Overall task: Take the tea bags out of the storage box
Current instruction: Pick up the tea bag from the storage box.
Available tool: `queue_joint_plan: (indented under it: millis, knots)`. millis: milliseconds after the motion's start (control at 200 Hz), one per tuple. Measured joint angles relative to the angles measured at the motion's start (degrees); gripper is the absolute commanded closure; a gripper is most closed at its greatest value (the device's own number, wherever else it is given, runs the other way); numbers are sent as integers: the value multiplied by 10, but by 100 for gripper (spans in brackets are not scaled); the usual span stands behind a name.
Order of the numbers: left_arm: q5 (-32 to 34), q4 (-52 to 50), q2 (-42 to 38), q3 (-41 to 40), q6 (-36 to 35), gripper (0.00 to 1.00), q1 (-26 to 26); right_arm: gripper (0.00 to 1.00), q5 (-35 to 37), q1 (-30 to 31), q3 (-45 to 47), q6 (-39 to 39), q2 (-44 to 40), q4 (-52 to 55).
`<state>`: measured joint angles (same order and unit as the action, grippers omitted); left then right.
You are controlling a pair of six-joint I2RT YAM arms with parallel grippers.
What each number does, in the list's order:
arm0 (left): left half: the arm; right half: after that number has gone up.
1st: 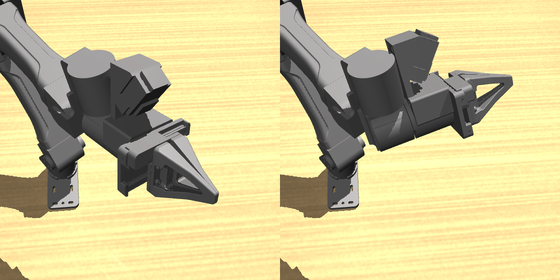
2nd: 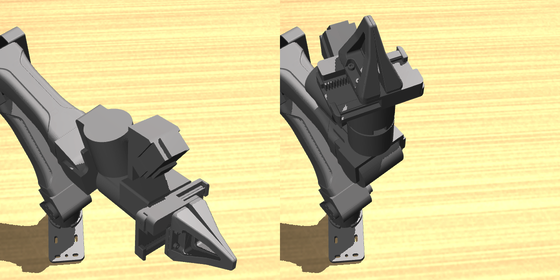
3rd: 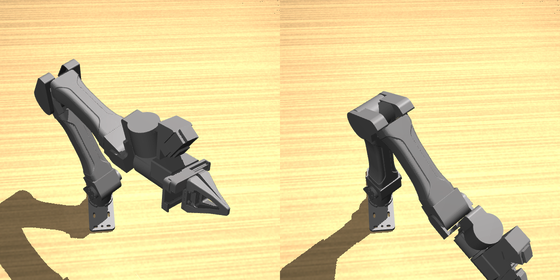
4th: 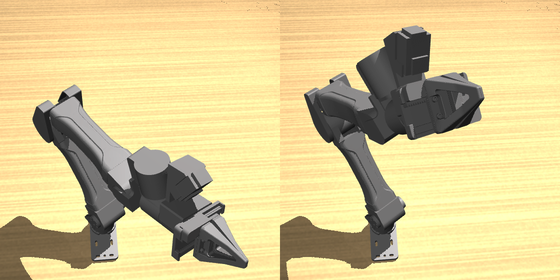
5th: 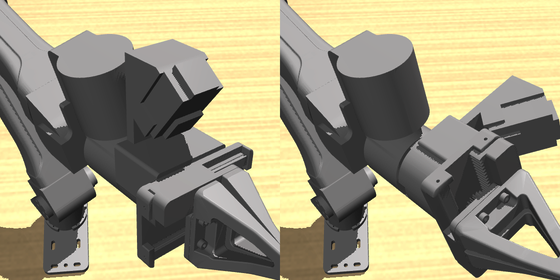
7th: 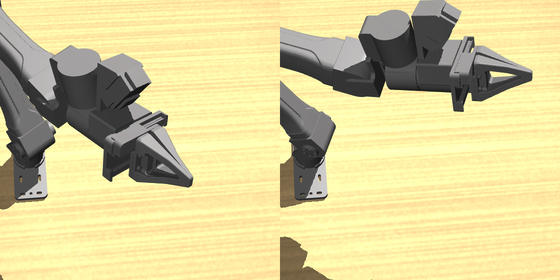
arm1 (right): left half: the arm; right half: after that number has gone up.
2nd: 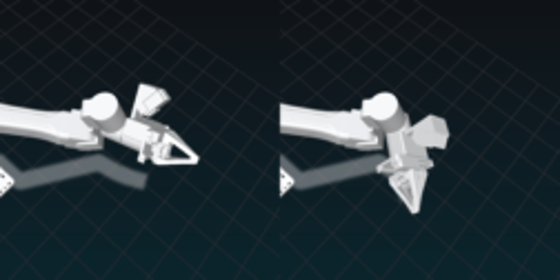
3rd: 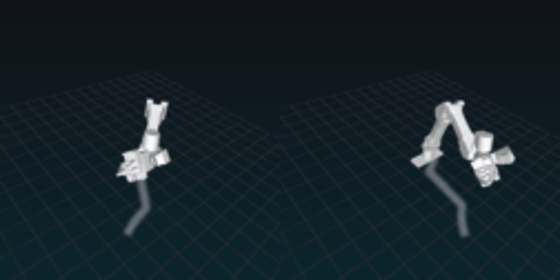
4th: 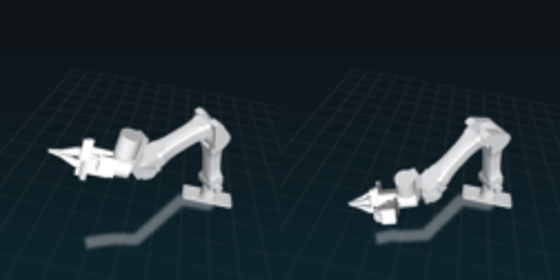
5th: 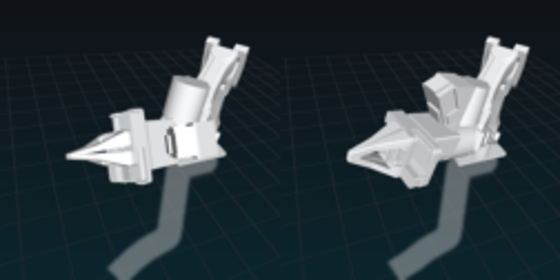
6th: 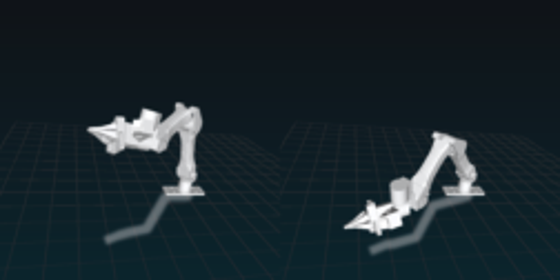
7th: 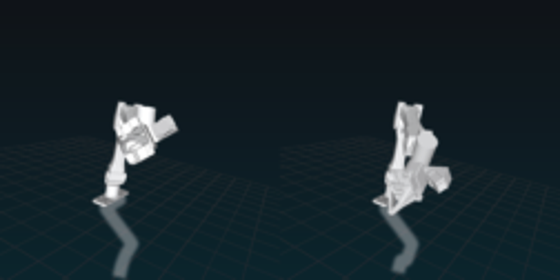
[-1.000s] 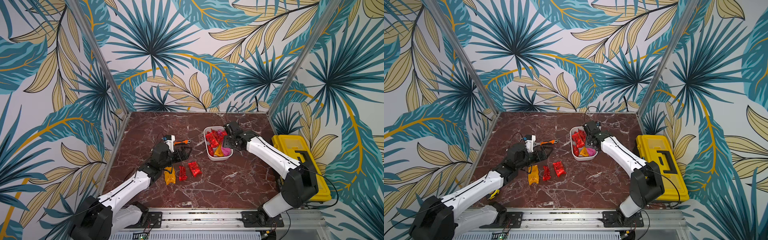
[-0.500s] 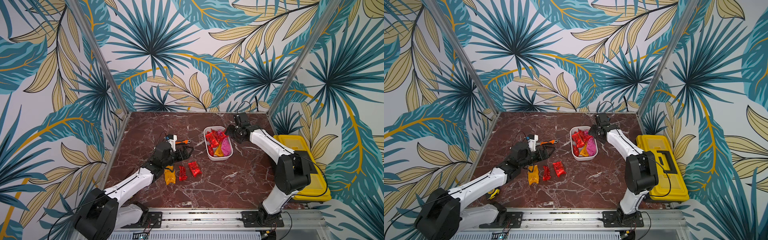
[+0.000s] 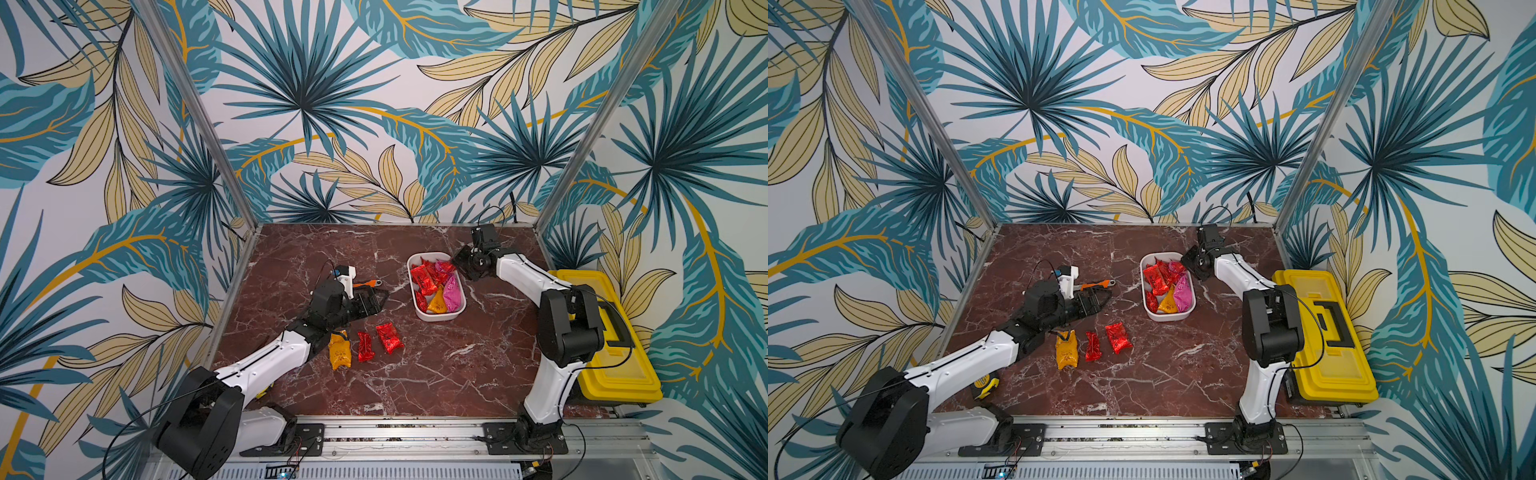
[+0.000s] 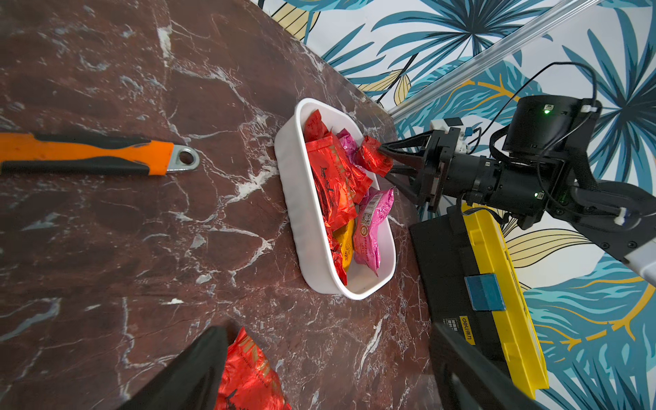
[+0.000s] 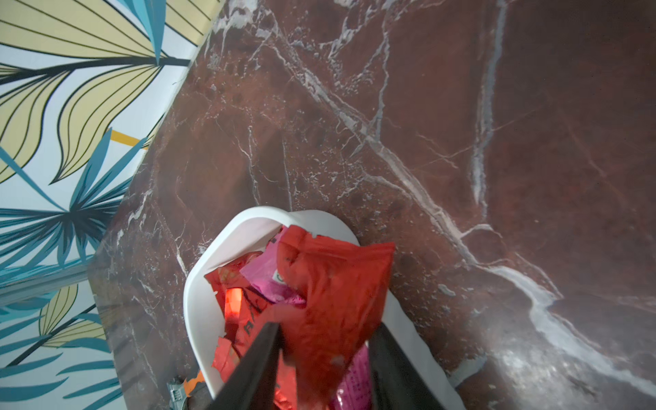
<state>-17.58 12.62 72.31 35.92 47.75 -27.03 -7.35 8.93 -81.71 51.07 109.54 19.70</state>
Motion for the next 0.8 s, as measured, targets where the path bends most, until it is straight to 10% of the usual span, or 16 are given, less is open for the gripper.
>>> queue_joint_plan:
  millis: [255, 801]
  knots:
    - [-5, 0, 1, 0, -2, 6, 8, 91, -14, 0, -1, -5, 1, -11]
    - [31, -10, -1, -1, 36, 8, 14, 94, -26, 87, 67, -138, -227, 60]
